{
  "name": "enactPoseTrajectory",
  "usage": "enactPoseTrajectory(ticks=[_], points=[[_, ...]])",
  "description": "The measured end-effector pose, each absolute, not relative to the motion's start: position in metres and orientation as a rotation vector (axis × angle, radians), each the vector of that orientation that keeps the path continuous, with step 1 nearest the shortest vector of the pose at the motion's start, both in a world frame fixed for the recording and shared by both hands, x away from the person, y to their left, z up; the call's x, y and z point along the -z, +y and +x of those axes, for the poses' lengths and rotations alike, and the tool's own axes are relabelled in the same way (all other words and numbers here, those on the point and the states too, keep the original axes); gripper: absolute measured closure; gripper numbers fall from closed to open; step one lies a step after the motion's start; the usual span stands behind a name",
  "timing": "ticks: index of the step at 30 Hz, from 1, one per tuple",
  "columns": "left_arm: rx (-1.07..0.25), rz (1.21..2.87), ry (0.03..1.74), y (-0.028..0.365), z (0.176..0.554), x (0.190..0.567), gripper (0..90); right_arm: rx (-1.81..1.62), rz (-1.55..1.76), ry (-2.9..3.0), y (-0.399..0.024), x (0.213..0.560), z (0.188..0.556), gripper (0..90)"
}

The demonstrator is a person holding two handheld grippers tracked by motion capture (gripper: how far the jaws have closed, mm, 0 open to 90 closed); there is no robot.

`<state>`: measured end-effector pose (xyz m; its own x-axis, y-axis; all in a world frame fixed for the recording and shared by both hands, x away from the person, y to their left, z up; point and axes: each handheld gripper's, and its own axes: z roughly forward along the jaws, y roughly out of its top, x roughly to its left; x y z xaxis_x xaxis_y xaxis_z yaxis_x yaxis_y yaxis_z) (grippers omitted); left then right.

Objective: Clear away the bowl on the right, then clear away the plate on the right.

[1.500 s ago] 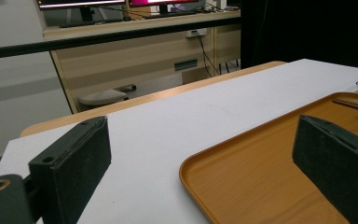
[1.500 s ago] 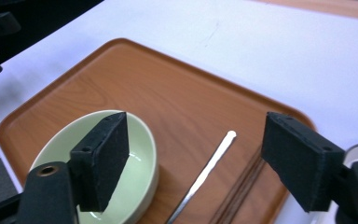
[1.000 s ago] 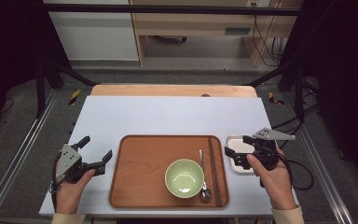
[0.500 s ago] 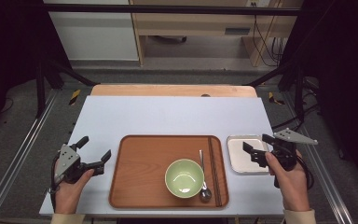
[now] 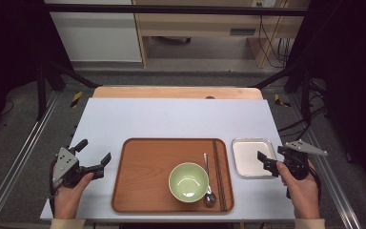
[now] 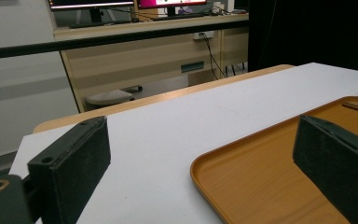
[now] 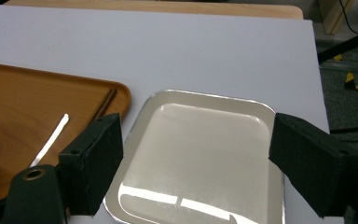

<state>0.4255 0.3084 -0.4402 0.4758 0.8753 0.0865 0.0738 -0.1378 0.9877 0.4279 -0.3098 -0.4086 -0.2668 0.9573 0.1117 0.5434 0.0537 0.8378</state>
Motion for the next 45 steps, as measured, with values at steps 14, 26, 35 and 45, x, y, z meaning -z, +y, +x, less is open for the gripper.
enactPoseTrajectory(ticks=[14, 26, 35, 45], points=[[-0.863, 1.560, 0.859, 0.309, 0.426, 0.441, 4.0, -1.085, 1.734, 1.761, -0.347, 0.447, 0.408, 19.6], [-0.866, 1.562, 0.851, 0.307, 0.426, 0.439, 4.1, -1.088, 1.867, 1.727, -0.362, 0.457, 0.407, 38.4], [-0.868, 1.573, 0.842, 0.303, 0.425, 0.439, 4.1, -1.097, 1.927, 1.740, -0.364, 0.462, 0.407, 57.0], [-0.870, 1.582, 0.844, 0.302, 0.426, 0.440, 4.2, -1.109, 1.953, 1.735, -0.368, 0.465, 0.420, 69.1]])
